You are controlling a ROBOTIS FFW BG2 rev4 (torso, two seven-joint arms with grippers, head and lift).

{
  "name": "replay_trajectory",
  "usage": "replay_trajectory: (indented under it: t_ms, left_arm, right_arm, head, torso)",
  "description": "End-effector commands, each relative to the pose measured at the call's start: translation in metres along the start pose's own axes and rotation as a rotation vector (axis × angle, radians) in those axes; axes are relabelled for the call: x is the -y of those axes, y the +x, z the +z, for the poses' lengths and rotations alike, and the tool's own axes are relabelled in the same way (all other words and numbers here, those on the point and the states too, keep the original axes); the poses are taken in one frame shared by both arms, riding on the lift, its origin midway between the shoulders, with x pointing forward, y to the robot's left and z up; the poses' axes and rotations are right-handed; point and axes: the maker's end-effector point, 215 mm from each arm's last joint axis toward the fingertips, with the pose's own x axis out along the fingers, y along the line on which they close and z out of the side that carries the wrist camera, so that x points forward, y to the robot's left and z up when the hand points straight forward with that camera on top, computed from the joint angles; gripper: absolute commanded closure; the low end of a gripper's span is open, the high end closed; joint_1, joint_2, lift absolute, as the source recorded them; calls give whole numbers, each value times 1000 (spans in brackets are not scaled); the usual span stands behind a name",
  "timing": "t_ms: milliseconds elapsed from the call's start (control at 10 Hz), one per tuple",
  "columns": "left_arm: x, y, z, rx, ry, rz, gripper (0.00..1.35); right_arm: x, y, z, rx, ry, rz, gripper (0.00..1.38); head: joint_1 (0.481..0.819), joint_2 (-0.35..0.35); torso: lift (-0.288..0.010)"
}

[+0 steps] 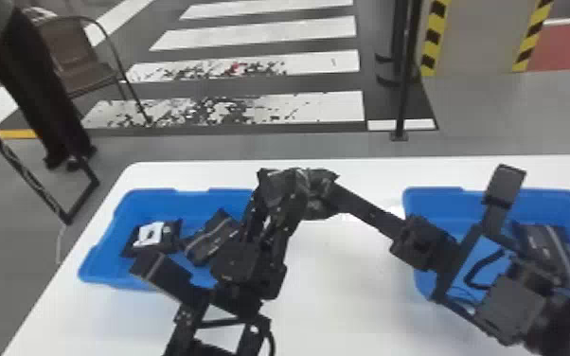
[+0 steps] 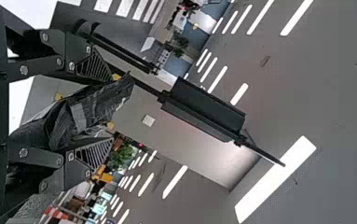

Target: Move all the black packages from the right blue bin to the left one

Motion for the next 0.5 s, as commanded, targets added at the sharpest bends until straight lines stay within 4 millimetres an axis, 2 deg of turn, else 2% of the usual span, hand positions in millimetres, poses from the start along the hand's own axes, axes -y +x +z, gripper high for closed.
replay_trajectory:
  t_ms: [0, 200, 300, 400]
  left_arm:
    - [-4, -3, 8, 27, 25, 14, 1204]
    - [-10, -7, 19, 65, 45, 44, 1205]
    - [-12, -8, 21, 69, 44, 53, 1205]
    - [-19, -7, 25, 76, 53, 69, 1205]
  right_arm:
    - [3, 0, 0, 7, 2, -5, 1128]
    - [10, -2, 4, 26, 1, -10, 1128]
    - [13, -3, 6, 38, 9, -14, 1069]
    - [18, -4, 6, 48, 29, -15, 690]
  head:
    - [695, 191]
    - [695, 202]
    - [695, 207]
    - [695, 209]
  torso:
    - [-154]
    - [-154]
    - [-154]
    - [-154]
